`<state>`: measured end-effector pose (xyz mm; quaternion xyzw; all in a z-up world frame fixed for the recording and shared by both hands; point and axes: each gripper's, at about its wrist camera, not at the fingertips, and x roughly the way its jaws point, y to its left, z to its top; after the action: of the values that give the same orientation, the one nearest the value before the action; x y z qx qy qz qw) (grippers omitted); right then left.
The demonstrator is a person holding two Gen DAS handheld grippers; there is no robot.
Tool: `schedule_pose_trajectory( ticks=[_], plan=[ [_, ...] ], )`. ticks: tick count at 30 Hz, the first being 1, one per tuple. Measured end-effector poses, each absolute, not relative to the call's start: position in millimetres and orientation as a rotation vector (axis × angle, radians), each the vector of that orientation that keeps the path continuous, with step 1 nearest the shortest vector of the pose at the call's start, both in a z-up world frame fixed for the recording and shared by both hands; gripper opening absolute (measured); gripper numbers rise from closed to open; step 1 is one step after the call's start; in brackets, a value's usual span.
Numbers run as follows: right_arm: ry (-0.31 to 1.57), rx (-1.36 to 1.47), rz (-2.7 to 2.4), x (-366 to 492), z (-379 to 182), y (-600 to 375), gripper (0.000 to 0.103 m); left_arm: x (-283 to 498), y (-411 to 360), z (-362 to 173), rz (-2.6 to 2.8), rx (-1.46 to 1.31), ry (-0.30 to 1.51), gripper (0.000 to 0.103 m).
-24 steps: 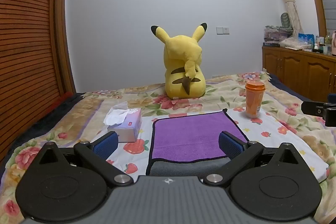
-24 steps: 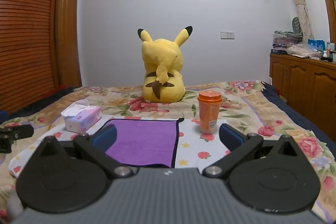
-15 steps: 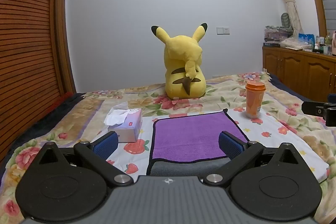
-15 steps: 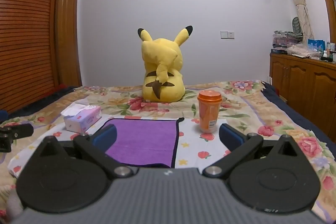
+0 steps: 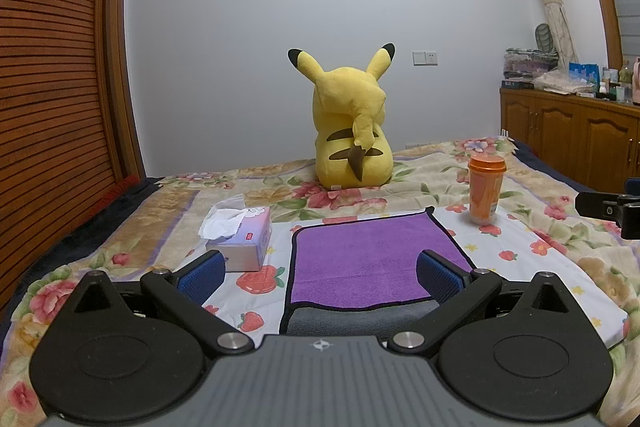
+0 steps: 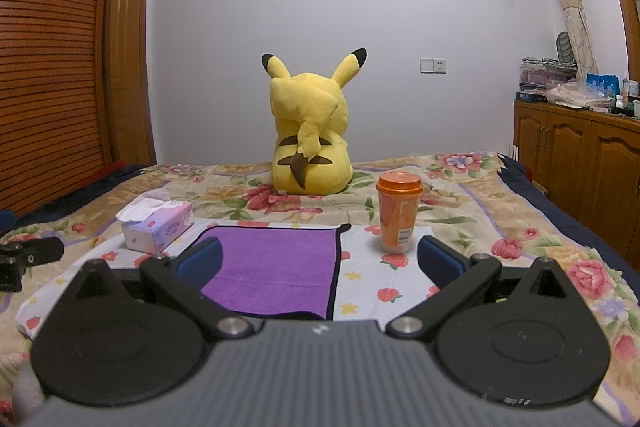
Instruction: Fold towel
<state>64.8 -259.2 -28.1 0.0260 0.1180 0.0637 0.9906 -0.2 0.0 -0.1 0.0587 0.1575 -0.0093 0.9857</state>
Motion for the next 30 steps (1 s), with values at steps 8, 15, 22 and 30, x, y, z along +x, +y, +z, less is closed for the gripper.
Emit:
schedule_pose_trajectory(
  ticks=[8,15,22,30],
  plan=[
    [0.237,0.052,0.128,64.9,-28.8,-259.6,0.103,-0.2,0.0,-0.1,-0.019,0.119,0.317,0.103],
    [0.237,0.053,0.128,65.1,-29.5,-259.7,0.103,-0.2,0.1,0.0,-0.018,0.12,0.317,0.103],
    [0.237,0.053,0.128,64.8,-30.2,-260.1,0.103,-0.1,-0.1,-0.1,-0.018,0.121,0.317,0.103],
    [0.237,0.053,0.128,65.0,-29.9,-260.8,0.103,-0.1,-0.1,-0.1,-0.018,0.122,0.317,0.103]
  ],
)
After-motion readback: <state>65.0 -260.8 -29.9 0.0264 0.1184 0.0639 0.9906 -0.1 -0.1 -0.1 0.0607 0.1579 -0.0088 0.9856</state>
